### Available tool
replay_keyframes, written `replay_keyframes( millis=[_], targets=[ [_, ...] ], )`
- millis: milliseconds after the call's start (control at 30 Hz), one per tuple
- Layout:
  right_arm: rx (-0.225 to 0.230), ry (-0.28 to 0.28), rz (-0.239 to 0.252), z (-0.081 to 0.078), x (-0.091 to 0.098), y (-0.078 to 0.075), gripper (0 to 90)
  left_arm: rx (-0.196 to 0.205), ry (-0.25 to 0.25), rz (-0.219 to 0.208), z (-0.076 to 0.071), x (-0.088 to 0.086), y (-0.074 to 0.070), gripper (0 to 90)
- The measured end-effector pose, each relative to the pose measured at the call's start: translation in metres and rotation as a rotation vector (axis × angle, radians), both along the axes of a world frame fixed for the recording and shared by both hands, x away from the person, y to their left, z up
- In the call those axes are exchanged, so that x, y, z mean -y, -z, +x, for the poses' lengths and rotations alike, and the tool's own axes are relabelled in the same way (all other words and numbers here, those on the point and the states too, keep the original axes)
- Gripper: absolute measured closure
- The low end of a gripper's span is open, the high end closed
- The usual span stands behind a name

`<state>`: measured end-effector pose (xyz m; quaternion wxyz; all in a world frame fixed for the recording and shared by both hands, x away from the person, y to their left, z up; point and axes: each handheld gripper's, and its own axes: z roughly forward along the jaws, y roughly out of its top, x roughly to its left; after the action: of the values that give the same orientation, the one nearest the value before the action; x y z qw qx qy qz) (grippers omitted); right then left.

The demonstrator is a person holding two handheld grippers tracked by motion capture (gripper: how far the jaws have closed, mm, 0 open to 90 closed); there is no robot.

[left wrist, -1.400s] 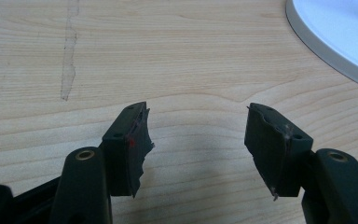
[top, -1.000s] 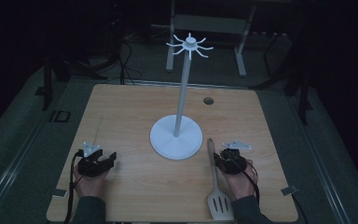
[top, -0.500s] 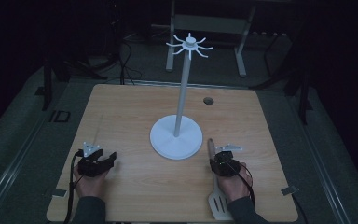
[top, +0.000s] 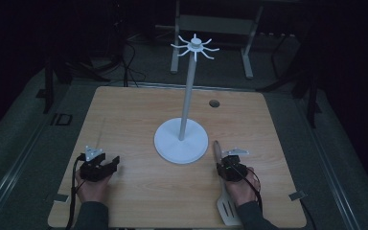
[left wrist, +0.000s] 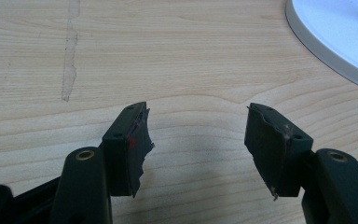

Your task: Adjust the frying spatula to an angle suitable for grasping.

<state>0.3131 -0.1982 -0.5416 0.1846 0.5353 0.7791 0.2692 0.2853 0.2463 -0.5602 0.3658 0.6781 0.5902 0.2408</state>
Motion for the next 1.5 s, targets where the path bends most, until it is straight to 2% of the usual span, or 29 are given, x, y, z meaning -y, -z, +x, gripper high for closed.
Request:
replay_keyframes(
  millis=[100,200,333,367,467,733,800,900,967,1167,1233,1367,1500],
  targets=[
    [0.041,-0.040,0.026,-0.002,0.002,-0.004,74.3,-0.002,0.004,0.003,0.000,0.000,0.000,39.9],
    [0.069,-0.112,0.012,-0.004,-0.004,-0.009,74.9,-0.002,0.003,0.004,0.000,0.001,0.000,39.9],
    [0.069,-0.201,0.008,-0.005,-0.014,-0.010,75.4,-0.001,0.001,0.003,0.000,0.000,0.000,39.9],
    [0.069,-0.201,0.008,-0.005,-0.014,-0.010,75.4,-0.001,0.001,0.003,0.000,0.000,0.000,39.9],
    [0.074,-0.283,-0.028,-0.005,-0.024,-0.008,75.3,-0.002,0.003,0.003,0.000,0.000,0.000,39.9],
    [0.054,-0.344,-0.062,0.000,-0.033,-0.004,74.9,0.001,0.000,-0.001,0.000,0.000,0.000,40.0],
    [0.040,-0.351,-0.063,0.002,-0.033,-0.005,74.1,-0.001,0.000,0.000,0.000,0.000,0.000,40.0],
    [-0.018,-0.361,-0.084,0.008,-0.034,-0.004,69.4,0.001,0.000,-0.002,0.000,0.000,0.000,39.9],
    [-0.035,-0.367,-0.092,0.010,-0.033,-0.002,68.5,0.001,-0.001,-0.002,0.000,0.000,0.000,40.0],
    [-0.077,-0.368,-0.096,0.013,-0.033,0.000,69.3,0.001,0.000,-0.001,0.000,0.000,0.000,40.0],
    [-0.115,-0.374,-0.095,0.016,-0.033,-0.002,69.2,0.000,0.003,0.000,0.000,0.000,0.000,39.9],
    [-0.161,-0.388,-0.108,0.022,-0.034,-0.004,68.7,0.001,0.002,0.000,0.000,0.000,0.000,39.9],
    [-0.189,-0.390,-0.101,0.028,-0.036,-0.006,68.1,0.001,0.003,-0.001,0.000,0.000,0.000,40.0]
  ],
)
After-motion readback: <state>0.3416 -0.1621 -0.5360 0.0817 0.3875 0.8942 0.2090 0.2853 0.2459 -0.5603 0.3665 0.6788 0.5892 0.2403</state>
